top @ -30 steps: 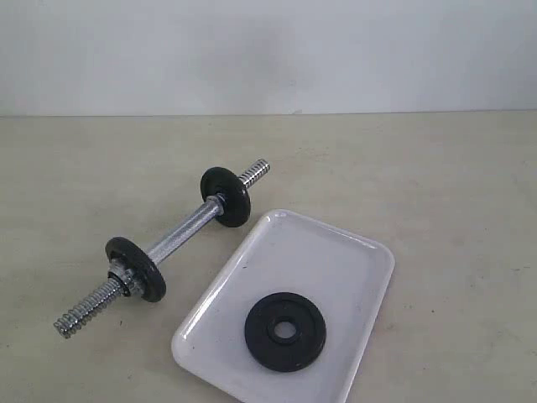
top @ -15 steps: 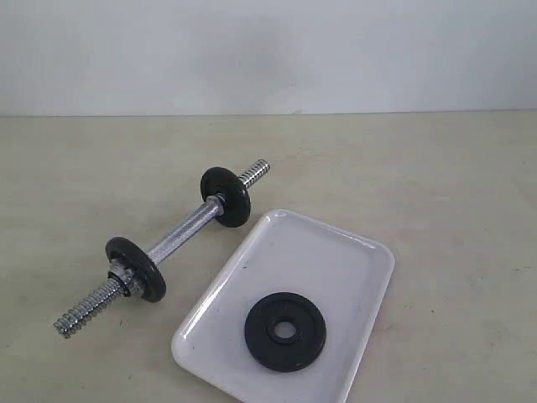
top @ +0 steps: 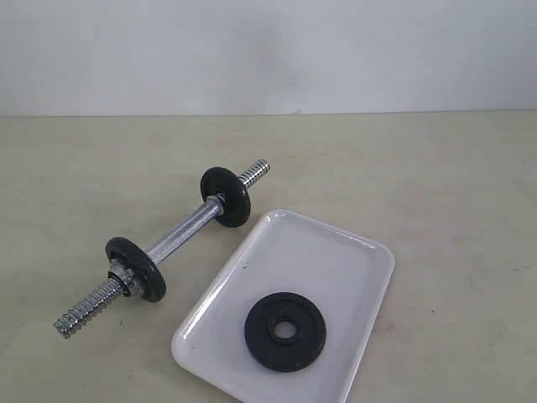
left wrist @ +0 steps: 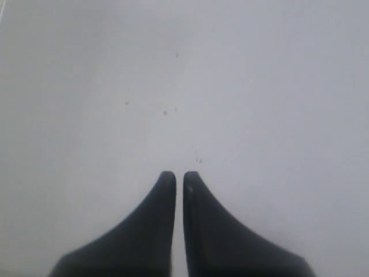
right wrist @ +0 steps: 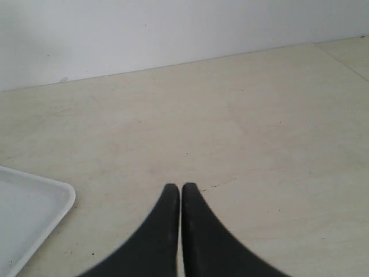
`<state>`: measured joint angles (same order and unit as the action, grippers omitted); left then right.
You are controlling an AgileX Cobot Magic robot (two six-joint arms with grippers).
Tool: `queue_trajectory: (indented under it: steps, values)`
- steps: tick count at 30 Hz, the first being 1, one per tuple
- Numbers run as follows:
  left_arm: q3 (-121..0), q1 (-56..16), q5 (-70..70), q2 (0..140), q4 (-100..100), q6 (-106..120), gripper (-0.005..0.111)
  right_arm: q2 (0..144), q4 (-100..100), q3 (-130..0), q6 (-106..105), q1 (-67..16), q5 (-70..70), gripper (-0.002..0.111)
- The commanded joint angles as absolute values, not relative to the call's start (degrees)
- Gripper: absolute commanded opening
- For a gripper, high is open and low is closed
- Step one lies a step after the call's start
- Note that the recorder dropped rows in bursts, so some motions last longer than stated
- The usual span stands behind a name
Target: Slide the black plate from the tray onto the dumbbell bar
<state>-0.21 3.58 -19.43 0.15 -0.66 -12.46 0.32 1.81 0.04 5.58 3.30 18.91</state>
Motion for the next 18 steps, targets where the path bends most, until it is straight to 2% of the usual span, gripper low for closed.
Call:
queue_trajectory:
  steps: [1, 7, 13, 18]
  values:
    - [0.0, 3.3, -28.1, 0.0, -1.2, -17.2, 0.004, 0.0, 1.9, 0.0, 5.6, 3.5, 16.9, 0.000]
    - [0.0, 3.4, -35.8, 0.0, -1.2, -15.5, 0.004, 0.0, 1.9, 0.0, 5.6, 3.5, 7.9, 0.000]
    - [-0.6, 3.4, -24.3, 0.0, 0.8, -24.7, 0.004, 0.0, 2.8, 0.0, 12.1, 3.5, -8.9, 0.000]
    - [-8.8, 3.4, -12.1, 0.0, 18.0, -29.7, 0.004, 0.0, 5.9, -0.4, 22.8, 3.5, -22.3, 0.000]
